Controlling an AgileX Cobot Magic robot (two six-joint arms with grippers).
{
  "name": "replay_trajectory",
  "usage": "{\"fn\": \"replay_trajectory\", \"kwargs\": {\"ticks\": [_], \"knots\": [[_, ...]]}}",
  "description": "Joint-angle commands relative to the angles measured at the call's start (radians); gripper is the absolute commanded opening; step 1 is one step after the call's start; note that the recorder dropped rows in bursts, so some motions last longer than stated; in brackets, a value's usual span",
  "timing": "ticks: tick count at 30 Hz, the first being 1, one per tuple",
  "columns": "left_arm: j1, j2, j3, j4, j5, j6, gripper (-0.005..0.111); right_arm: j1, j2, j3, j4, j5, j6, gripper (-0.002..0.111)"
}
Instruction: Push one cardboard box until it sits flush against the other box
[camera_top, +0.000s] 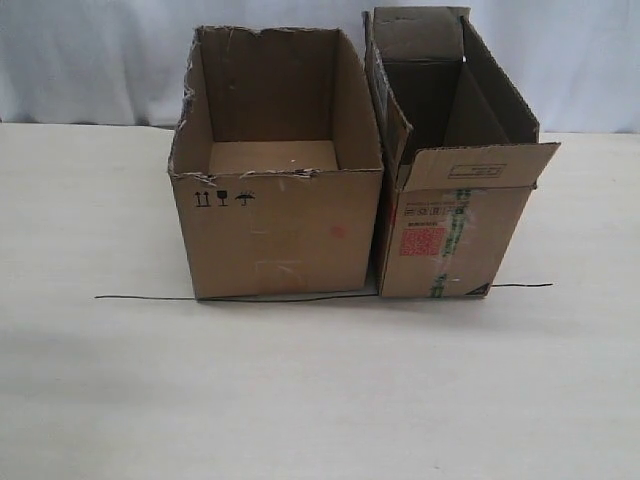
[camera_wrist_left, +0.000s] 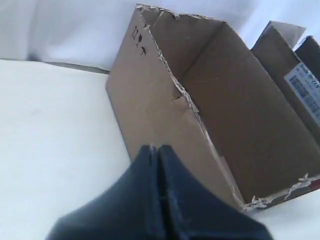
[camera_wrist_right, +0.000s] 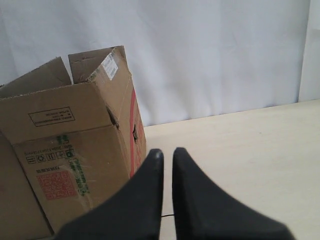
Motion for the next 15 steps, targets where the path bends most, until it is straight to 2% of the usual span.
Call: {"fn": "replay_trajectory", "kwargs": {"ticks": [1, 4, 6, 10, 15], "knots": [[-0.103, -0.273, 0.226, 0.007, -0.206, 0.066, 0.0, 0.003, -0.003, 0.004, 0.002, -0.007, -0.009, 0.005], [-0.287, -0.535, 0.383, 0.016, -0.284, 0.067, 0.0, 0.003, -0.003, 0.004, 0.002, -0.007, -0.009, 0.005], [-0.353, -0.659, 0.445, 0.029, -0.33, 0.065, 0.0, 0.003, -0.003, 0.004, 0.002, -0.007, -0.009, 0.005], [-0.388, -0.922, 0.564, 0.039, -0.465, -0.042, 0.0, 0.003, -0.003, 0.004, 0.002, -0.007, -0.009, 0.005], [-0.388, -1.146, 0.633, 0.093, -0.499, -0.051, 0.0, 0.003, -0.003, 0.004, 0.002, -0.007, -0.009, 0.005]]}}
